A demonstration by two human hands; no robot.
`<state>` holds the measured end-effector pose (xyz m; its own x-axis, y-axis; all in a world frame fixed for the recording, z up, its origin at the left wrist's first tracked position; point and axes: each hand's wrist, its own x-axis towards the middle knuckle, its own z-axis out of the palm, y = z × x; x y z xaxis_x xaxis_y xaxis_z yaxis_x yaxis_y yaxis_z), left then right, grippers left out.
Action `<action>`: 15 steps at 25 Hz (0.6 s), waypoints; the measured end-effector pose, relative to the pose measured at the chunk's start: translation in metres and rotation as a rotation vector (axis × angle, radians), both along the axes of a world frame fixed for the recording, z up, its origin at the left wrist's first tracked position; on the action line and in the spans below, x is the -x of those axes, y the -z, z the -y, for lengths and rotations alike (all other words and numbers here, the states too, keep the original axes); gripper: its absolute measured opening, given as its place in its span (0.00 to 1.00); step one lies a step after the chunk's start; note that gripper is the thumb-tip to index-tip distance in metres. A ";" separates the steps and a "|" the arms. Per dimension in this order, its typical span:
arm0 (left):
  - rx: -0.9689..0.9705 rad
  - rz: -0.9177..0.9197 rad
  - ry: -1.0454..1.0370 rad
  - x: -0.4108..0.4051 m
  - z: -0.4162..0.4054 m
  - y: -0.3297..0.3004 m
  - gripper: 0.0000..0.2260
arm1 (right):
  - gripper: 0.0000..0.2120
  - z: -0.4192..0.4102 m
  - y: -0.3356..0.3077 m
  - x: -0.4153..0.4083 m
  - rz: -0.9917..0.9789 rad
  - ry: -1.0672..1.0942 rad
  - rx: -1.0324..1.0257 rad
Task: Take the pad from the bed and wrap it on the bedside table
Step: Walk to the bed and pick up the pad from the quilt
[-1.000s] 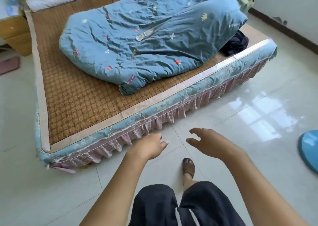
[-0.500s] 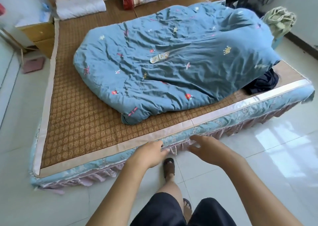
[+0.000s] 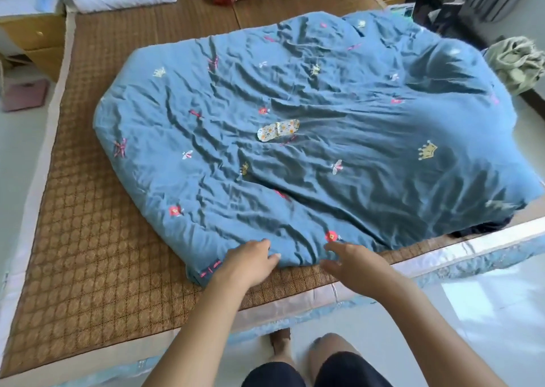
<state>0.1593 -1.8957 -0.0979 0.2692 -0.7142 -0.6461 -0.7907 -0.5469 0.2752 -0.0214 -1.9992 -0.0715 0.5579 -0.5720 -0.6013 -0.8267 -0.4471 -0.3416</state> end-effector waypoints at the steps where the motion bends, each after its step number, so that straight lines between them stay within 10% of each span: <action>1: -0.014 -0.006 -0.004 -0.008 0.013 0.006 0.17 | 0.19 0.015 0.004 -0.008 -0.007 -0.016 -0.011; 15: 0.306 0.183 -0.100 -0.109 0.212 0.291 0.30 | 0.19 0.285 0.200 -0.223 0.107 -0.379 0.204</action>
<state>0.2685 -2.1076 -0.3886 0.4390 -0.8313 -0.3408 -0.7887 -0.5383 0.2969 0.2015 -2.2838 -0.2719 0.8040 -0.4160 -0.4249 -0.5562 -0.7788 -0.2900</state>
